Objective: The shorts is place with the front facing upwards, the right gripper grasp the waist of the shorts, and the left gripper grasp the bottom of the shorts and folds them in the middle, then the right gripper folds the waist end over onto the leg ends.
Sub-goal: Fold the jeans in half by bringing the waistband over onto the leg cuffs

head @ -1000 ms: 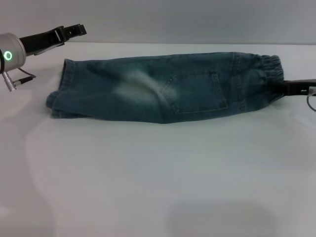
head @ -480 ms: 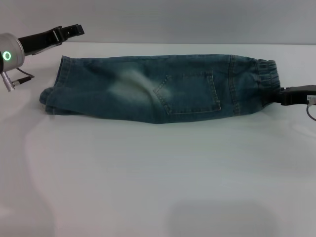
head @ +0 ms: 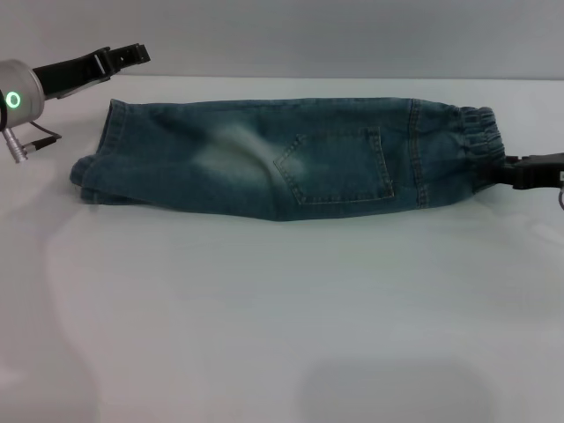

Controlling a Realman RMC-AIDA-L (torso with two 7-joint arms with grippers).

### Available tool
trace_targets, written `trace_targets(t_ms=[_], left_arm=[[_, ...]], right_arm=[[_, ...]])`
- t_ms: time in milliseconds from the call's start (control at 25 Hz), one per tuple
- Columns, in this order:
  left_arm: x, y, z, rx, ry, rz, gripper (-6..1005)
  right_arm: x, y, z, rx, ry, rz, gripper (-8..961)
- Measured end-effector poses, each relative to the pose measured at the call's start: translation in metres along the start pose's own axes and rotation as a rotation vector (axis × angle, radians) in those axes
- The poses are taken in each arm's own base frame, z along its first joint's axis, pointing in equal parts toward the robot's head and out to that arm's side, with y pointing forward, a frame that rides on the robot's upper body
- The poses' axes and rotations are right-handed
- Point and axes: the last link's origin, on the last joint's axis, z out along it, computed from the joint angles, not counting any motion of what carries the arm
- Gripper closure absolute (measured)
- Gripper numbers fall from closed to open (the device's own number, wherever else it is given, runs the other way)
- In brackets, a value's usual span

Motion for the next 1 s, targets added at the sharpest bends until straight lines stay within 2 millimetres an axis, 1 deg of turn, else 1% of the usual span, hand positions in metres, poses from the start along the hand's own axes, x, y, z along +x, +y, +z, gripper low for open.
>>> trace_targets(t_ms=[320, 760, 880, 1000], left_arm=[[0.002, 0.003, 0.002, -0.006, 0.003, 0.006, 174], [0.000, 0.004, 0.003, -0.013, 0.004, 0.020, 175], [-0.005, 0.005, 0.004, -0.024, -0.004, 0.034, 174], [-0.009, 0.010, 0.007, -0.050, -0.006, 0.069, 174]], right_arm=[[-0.004, 0.008, 0.008, -0.022, 0.007, -0.039, 549], [-0.010, 0.013, 0.013, -0.037, 0.003, -0.061, 758], [-0.013, 0.014, 0.013, -0.043, 0.002, -0.066, 847], [-0.021, 0.014, 0.011, -0.058, 0.001, -0.056, 936]])
